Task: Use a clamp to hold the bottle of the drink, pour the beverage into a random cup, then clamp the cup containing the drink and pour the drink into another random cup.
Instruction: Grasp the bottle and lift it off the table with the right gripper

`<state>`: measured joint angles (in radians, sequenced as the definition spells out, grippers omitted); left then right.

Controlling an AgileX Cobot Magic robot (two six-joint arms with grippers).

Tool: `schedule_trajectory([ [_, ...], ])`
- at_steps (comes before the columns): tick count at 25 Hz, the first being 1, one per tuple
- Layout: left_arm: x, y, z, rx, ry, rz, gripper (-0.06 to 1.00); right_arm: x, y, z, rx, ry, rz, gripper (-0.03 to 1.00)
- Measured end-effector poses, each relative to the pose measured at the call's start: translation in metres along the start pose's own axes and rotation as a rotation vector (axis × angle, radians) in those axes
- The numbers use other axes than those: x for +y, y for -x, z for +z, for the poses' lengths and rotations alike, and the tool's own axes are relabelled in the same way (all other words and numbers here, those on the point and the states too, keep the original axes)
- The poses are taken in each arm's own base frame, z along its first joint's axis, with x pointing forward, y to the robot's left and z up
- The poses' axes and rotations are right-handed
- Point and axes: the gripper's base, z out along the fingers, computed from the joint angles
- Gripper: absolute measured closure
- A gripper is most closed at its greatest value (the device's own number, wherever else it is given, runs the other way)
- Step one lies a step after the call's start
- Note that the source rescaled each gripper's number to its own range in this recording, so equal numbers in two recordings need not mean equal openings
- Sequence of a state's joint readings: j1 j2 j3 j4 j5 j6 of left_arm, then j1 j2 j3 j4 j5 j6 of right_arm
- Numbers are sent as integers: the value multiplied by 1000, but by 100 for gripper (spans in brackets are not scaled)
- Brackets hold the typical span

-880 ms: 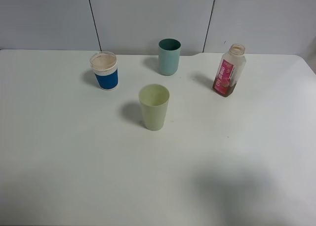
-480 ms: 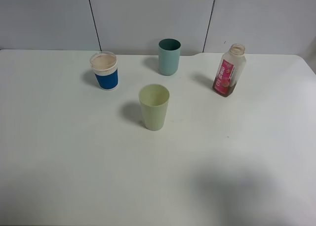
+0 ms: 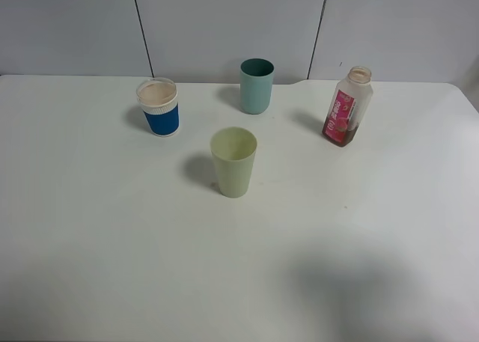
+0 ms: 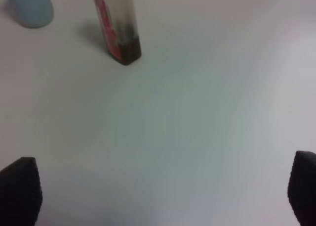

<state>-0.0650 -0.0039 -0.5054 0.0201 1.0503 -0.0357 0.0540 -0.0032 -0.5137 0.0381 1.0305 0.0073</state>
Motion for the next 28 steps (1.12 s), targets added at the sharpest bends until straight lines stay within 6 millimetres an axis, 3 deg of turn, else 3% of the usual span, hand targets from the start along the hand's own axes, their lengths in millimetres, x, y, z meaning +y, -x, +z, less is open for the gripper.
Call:
schedule_trajectory([
  [6,0,0,0,0,0,0,-6,2,37,-19,-351,14,9,-3],
  [9,0,0,0,0,0,0,-6,1,51,-15,-413,10,8,-3],
  [17,0,0,0,0,0,0,-6,-2,75,55,-139,-24,-13,-3],
  [22,0,0,0,0,0,0,-6,-5,80,76,-87,-47,-46,-3],
  [28,0,0,0,0,0,0,-6,-8,82,79,-95,-92,-122,-3],
])
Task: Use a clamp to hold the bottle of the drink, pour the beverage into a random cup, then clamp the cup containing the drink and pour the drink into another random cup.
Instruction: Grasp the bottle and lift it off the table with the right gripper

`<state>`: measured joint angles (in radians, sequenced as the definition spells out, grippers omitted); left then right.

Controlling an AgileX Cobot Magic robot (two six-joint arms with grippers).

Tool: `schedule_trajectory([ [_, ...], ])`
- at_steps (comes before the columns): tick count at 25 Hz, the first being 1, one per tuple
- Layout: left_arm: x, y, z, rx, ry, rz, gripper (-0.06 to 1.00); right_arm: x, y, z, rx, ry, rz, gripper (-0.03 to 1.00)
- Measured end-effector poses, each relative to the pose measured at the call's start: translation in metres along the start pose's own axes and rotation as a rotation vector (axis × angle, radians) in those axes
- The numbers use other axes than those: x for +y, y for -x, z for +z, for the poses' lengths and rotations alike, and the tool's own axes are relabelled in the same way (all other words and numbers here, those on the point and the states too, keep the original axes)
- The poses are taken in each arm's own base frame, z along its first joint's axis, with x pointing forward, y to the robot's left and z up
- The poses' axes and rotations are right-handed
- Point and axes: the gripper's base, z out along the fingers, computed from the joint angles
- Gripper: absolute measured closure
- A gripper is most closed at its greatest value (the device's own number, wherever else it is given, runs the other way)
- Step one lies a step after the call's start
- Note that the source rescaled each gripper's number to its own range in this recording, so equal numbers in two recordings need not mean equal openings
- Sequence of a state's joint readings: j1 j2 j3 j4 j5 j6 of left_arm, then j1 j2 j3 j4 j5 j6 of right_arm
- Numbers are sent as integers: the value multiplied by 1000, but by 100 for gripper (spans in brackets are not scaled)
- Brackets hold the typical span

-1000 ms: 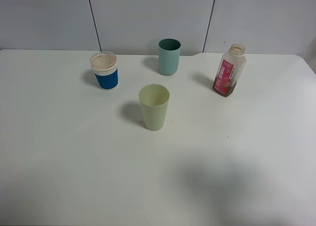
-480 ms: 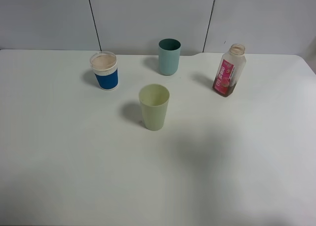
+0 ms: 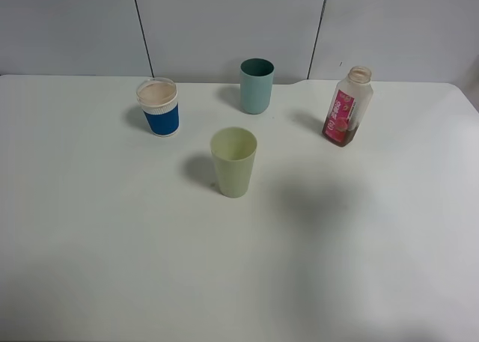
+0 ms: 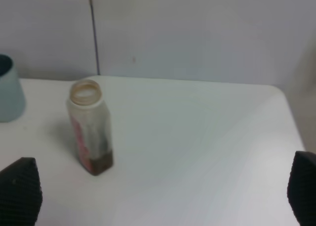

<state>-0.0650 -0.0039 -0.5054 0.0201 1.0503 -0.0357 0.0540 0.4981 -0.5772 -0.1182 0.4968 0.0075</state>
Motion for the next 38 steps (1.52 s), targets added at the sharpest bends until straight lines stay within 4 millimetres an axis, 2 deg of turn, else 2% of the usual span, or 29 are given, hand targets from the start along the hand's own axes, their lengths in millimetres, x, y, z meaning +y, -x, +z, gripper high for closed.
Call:
schedule_trajectory([
  [10,0,0,0,0,0,0,-6,-16,-10,-2,114,-172,-84,-3],
  [16,0,0,0,0,0,0,-6,-17,-10,0,130,-179,-180,-3],
  [19,0,0,0,0,0,0,-6,-14,-12,14,201,-139,-256,-3],
  [25,0,0,0,0,0,0,-6,-5,-19,53,316,-39,-283,-3],
  [29,0,0,0,0,0,0,-6,-4,-26,70,392,-17,-305,-3],
  [33,0,0,0,0,0,0,-6,-16,-34,80,479,-67,-309,-3],
  [38,0,0,0,0,0,0,-6,-22,-34,80,488,-104,-369,-3],
])
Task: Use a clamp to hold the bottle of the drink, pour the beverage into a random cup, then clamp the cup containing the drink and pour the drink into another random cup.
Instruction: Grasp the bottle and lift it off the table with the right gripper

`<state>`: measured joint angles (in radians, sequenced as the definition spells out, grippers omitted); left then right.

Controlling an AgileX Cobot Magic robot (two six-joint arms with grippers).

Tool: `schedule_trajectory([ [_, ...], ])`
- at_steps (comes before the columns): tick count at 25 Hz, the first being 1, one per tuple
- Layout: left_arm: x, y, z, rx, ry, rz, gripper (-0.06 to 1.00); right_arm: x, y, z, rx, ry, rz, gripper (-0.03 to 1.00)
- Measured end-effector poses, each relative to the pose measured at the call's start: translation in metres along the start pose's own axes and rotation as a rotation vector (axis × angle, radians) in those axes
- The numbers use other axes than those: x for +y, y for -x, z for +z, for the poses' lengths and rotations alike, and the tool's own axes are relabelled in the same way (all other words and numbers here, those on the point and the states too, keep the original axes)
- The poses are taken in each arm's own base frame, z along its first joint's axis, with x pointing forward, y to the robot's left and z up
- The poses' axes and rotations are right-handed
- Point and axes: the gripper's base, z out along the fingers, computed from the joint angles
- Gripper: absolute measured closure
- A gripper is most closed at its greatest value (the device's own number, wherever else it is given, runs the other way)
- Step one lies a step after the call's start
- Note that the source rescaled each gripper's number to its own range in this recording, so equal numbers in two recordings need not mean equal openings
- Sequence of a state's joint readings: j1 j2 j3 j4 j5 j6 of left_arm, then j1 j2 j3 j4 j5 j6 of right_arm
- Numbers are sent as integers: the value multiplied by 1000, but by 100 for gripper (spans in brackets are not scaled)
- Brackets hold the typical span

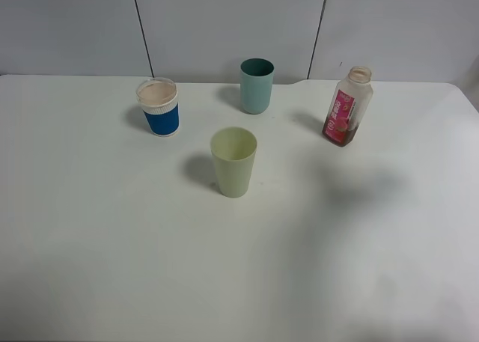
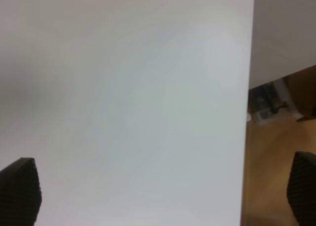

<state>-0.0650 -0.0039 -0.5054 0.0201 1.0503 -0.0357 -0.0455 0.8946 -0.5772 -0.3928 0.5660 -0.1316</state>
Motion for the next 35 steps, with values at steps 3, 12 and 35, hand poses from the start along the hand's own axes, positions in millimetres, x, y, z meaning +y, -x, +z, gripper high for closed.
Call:
schedule_trajectory([
  [3,0,0,0,0,0,0,-6,-2,3,0,-28,-19,-39,-3],
  [12,0,0,0,0,0,0,-6,-19,-2,34,32,-68,50,-3],
  [35,0,0,0,0,0,0,-6,-57,-8,104,-229,-83,136,-3],
])
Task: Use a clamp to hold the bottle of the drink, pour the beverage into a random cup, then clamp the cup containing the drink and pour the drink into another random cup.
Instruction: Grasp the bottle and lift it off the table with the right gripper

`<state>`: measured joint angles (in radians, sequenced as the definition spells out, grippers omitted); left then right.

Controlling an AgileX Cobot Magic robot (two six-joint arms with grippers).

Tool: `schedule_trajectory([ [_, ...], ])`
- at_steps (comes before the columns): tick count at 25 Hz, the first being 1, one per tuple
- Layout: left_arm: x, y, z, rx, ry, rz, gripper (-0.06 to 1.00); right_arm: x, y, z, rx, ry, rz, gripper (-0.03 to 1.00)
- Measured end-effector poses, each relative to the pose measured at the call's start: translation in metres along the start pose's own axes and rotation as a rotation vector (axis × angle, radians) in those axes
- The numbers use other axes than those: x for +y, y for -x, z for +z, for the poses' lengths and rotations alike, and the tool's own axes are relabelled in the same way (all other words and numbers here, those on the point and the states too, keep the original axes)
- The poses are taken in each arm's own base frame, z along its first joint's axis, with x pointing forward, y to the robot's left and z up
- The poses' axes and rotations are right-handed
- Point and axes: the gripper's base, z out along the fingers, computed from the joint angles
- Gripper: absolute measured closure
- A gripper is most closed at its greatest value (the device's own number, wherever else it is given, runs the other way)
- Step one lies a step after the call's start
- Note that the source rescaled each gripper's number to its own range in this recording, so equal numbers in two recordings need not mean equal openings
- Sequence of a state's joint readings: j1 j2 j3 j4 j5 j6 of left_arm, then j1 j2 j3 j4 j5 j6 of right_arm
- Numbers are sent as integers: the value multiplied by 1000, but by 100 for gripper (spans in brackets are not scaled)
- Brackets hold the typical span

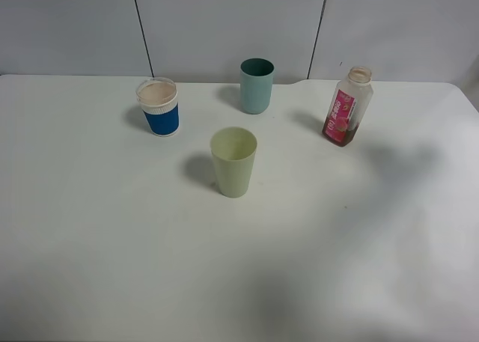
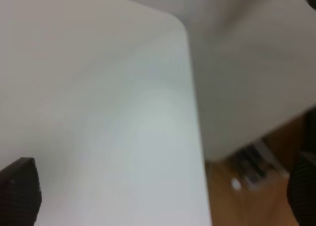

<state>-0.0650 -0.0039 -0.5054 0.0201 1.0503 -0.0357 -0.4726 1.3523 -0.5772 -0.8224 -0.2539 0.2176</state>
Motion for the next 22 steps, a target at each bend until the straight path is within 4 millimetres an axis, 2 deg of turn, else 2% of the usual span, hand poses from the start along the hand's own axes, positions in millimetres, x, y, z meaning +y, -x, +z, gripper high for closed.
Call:
schedule_trajectory([
  [12,0,0,0,0,0,0,-6,26,-20,58,-100,185,40,-3],
  [17,0,0,0,0,0,0,-6,41,-10,86,-115,252,3,-3],
  [22,0,0,0,0,0,0,-6,56,5,101,-149,327,-46,-3],
])
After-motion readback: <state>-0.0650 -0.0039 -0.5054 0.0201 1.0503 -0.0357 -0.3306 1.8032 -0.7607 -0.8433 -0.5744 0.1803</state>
